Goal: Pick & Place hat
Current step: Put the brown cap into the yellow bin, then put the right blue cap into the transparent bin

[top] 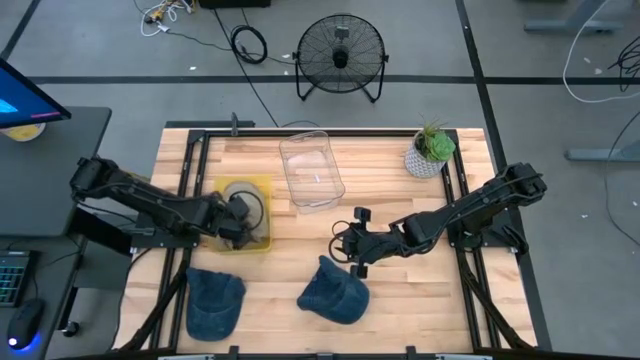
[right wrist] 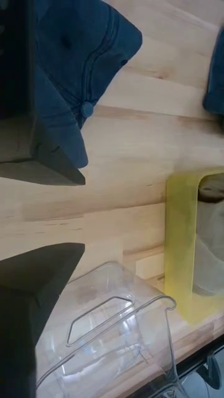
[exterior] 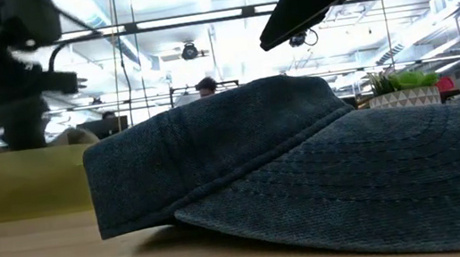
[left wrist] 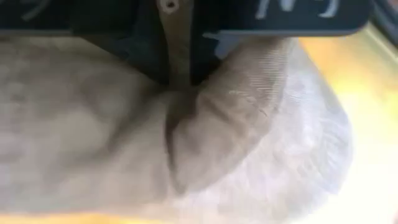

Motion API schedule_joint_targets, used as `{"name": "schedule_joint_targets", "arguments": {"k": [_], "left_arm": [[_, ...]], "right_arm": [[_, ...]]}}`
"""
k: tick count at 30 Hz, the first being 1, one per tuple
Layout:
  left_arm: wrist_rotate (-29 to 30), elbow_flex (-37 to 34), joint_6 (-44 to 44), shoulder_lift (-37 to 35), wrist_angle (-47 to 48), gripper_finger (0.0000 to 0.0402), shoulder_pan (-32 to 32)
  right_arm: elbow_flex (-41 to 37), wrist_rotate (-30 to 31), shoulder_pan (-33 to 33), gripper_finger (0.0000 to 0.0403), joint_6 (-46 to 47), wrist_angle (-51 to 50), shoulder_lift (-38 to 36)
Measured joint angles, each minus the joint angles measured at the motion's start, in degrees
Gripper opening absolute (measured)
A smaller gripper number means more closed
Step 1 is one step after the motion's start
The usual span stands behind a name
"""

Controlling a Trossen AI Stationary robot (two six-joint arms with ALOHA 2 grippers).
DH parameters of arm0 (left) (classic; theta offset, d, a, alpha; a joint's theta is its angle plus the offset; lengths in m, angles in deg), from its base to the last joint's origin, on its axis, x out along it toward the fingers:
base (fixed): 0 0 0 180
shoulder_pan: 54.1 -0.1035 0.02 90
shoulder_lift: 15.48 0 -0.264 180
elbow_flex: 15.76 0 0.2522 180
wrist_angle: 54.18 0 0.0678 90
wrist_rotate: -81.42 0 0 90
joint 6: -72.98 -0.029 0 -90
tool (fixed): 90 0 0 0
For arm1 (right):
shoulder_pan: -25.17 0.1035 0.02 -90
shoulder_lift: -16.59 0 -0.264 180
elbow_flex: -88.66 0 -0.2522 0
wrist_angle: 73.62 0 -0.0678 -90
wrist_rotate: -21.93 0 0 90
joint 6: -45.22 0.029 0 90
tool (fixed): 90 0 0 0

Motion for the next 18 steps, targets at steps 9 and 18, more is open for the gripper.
{"name": "schedule_joint_targets", "arguments": {"k": [9, 18], "left_arm": [[3.0, 10.7, -5.9, -0.1, 7.9, 0.017, 0.0], [6.6, 14.9, -9.3, -0.1, 6.4, 0.0204, 0.0]], "right_arm": [[0.0, -13.7, 0.2, 0.0165, -1.0, 3.7, 0.0], [0.0, -26.2, 2.9, 0.0165, -7.4, 10.1, 0.0]]}}
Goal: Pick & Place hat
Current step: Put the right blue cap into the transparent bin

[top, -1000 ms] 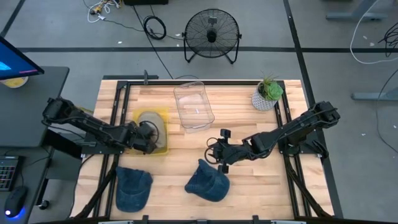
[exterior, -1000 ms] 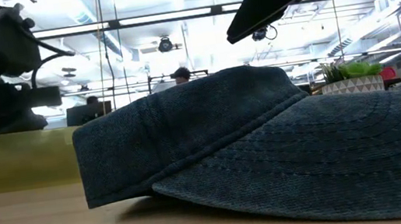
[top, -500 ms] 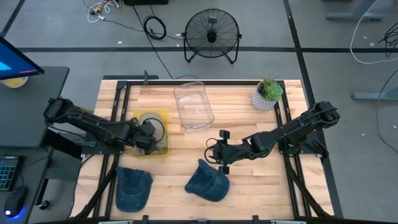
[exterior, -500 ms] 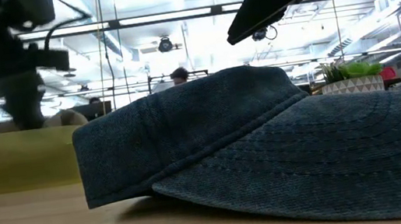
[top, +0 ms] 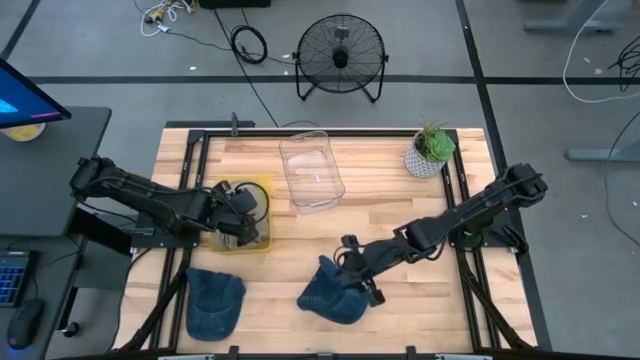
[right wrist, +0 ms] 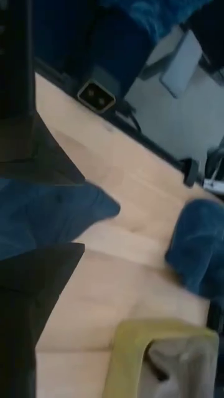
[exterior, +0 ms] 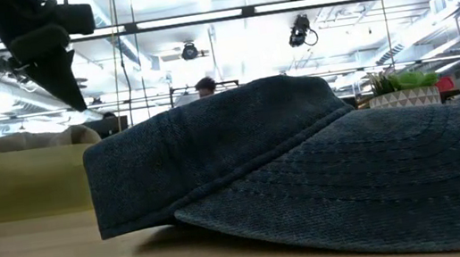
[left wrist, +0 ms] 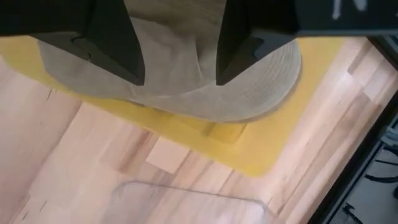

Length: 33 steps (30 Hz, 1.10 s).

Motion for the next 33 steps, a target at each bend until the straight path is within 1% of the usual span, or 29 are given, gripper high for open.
{"name": "schedule_joint_targets", "arguments": {"k": [5, 8, 11, 15, 18, 21, 24, 28, 30, 33], "left_arm": [[0.1, 0.0, 0.0, 0.0, -0.2, 0.0198, 0.0], [0.1, 0.0, 0.0, 0.0, -1.5, 0.0196, 0.0], [0.0, 0.0, -1.1, 0.0, -5.6, 0.0195, 0.1], [-0.6, 0.0, -9.4, 0.0, -14.8, 0.0195, 1.4], [-3.0, 0.0, -17.0, 0.0, -22.7, 0.0195, 2.8], [-5.2, 0.0, -22.5, 0.0, -29.6, 0.0195, 4.0], [-6.0, 0.0, -24.5, 0.1, -33.3, 0.0195, 4.9], [-6.0, 0.0, -24.5, 0.1, -33.5, 0.0195, 5.3], [-6.0, 0.0, -24.2, 0.1, -33.2, 0.0195, 5.3], [-5.9, 0.0, -23.0, 0.1, -32.2, 0.0195, 5.2]], "right_arm": [[0.0, -1.1, 0.8, 0.0168, 1.8, 2.0, 1.5], [0.0, -2.1, 0.9, 0.0183, 2.9, 2.6, 5.0], [0.0, -2.1, 0.9, 0.0201, 2.0, 2.2, 9.2], [0.0, -2.5, 0.7, 0.0221, 1.2, 2.4, 12.9], [0.0, -6.1, 0.2, 0.023, 2.4, 2.6, 14.3], [0.0, -7.9, -0.5, 0.0229, 2.3, 2.9, 15.0], [0.0, -8.7, -1.2, 0.0219, -0.1, 3.2, 16.2], [0.1, -12.1, -2.2, 0.0191, -3.7, 3.4, 17.6], [0.1, -13.2, -2.4, 0.0166, -4.1, 3.2, 18.1], [0.1, -13.3, -2.4, 0.0109, -4.2, 2.9, 18.1]]}}
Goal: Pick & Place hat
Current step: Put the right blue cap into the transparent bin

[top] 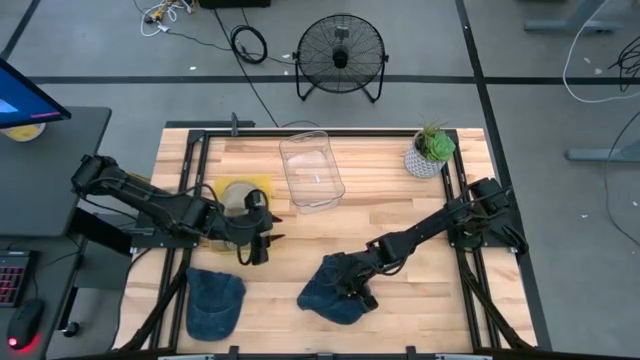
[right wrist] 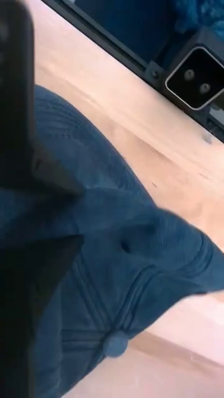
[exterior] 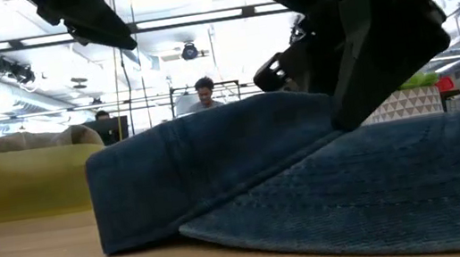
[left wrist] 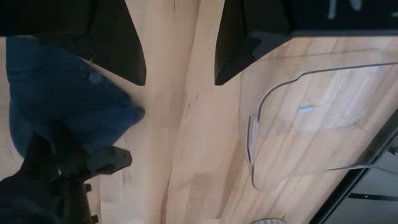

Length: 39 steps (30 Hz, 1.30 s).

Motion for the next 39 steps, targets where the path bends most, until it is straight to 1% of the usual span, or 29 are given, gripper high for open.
{"name": "schedule_joint_targets", "arguments": {"k": [3, 4, 5, 6, 8, 11, 14, 17, 19, 21, 22, 23, 26, 29, 31, 35, 36, 39], "left_arm": [[0.0, -0.1, 0.0, 0.0, 0.5, 0.0195, 0.0], [0.0, -0.3, 0.1, 0.0, 0.8, 0.0195, 0.0], [0.0, -0.6, 0.1, 0.0, 0.9, 0.0195, 0.0], [0.0, -0.9, 0.1, 0.0, 0.8, 0.0195, 0.0], [0.1, -1.7, 0.0, 0.0, 0.9, 0.0195, 0.0], [0.1, -2.9, 0.1, 0.0, 0.9, 0.0195, 0.0], [0.1, -3.8, 0.1, 0.0, 0.8, 0.0195, 0.0], [0.2, -4.0, 0.1, 0.0, 0.8, 0.0195, 0.0], [0.2, -4.0, 0.2, 0.0, 0.4, 0.0195, 0.0], [0.2, -4.0, 0.1, 0.0, 0.1, 0.0195, 0.0], [0.2, -4.0, -0.2, 0.0, 0.0, 0.0195, -0.1], [0.3, -4.0, -0.2, 0.0, -0.2, 0.0195, -0.1], [0.3, -4.0, -0.3, 0.0, -0.8, 0.0195, -0.2], [0.3, -4.0, -0.3, 0.0, -1.5, 0.0195, -0.2], [0.3, -4.0, -0.3, 0.0, -2.3, 0.0195, -0.2], [0.3, -4.0, -0.3, 0.0, -2.8, 0.0195, -0.2], [0.3, -4.0, -0.3, 0.0, -2.8, 0.0195, -0.2], [0.3, -4.0, -0.3, 0.0, -2.7, 0.0195, -0.2]], "right_arm": [[0.0, -0.8, 0.0, 0.0039, 1.0, -0.5, -0.6], [0.0, -1.0, 0.0, 0.0022, 2.6, -0.7, -1.0], [0.0, -0.6, 0.0, 0.0014, 4.4, -1.0, -1.6], [0.0, 0.2, 0.0, 0.0013, 6.6, -1.2, -2.3], [-0.1, 2.8, 0.0, 0.0026, 9.9, -2.3, -4.1], [-0.1, 6.8, 0.0, 0.0034, 11.2, -4.3, -8.6], [0.0, 15.8, -0.5, 0.0022, 9.2, -8.1, -14.0], [0.0, 28.2, -1.7, 0.0009, 4.4, -11.1, -20.3], [0.0, 38.8, -2.4, 0.0009, -0.8, -11.2, -23.8], [0.0, 49.6, -3.7, 0.0014, -7.0, -9.1, -26.2], [0.0, 53.2, -4.6, 0.0015, -10.7, -7.4, -26.9], [0.1, 54.6, -5.7, 0.0015, -14.9, -5.7, -27.6], [0.1, 54.9, -9.5, 0.0012, -26.8, 0.0, -27.6], [0.1, 54.6, -14.1, 0.001, -33.5, 6.9, -25.4], [0.1, 53.2, -17.2, 0.0009, -35.7, 10.2, -23.3], [0.1, 43.3, -22.9, 0.0009, -36.4, 16.2, -17.6], [0.1, 41.6, -23.9, 0.0008, -36.4, 18.0, -16.0], [0.1, 40.3, -25.8, 0.0008, -38.0, 21.5, -10.8]]}}
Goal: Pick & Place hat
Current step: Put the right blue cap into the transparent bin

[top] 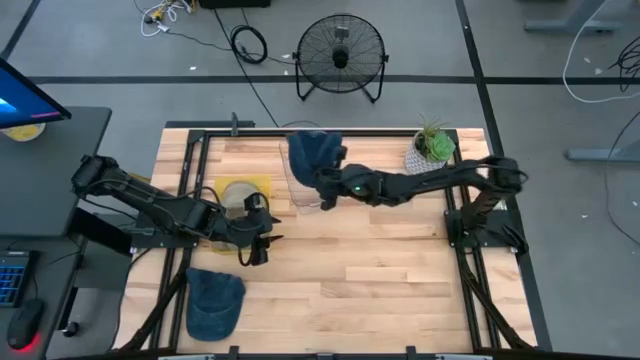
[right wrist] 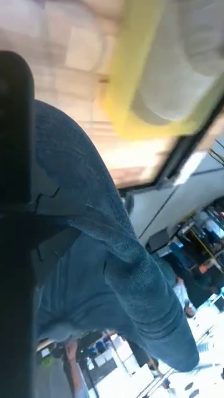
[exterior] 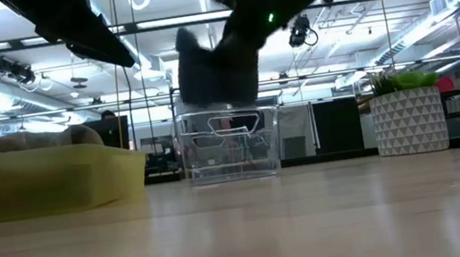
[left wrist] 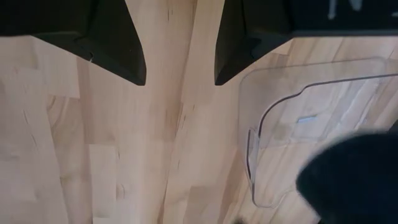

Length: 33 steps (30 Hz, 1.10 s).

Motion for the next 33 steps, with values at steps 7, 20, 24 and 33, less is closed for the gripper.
{"name": "schedule_joint_targets", "arguments": {"k": [7, 20, 24, 33], "left_arm": [[0.0, 0.0, 0.0, 0.0, 0.1, 0.0195, 0.0], [0.0, 0.0, 0.0, 0.0, 0.3, 0.0195, 0.0], [0.0, 0.0, 0.0, 0.0, 0.4, 0.0195, 0.0], [-0.1, 0.0, 0.9, 0.0, 0.3, 0.0195, 0.0]], "right_arm": [[0.0, -0.8, -2.3, 0.0008, -6.1, 0.0, 9.3], [0.3, -8.7, -3.1, 0.0044, -0.9, -2.5, 11.4], [0.3, -8.9, -3.9, 0.0066, 3.3, -2.8, 11.4], [3.2, -8.4, -3.7, 0.0118, 7.0, -6.3, 11.5]]}}
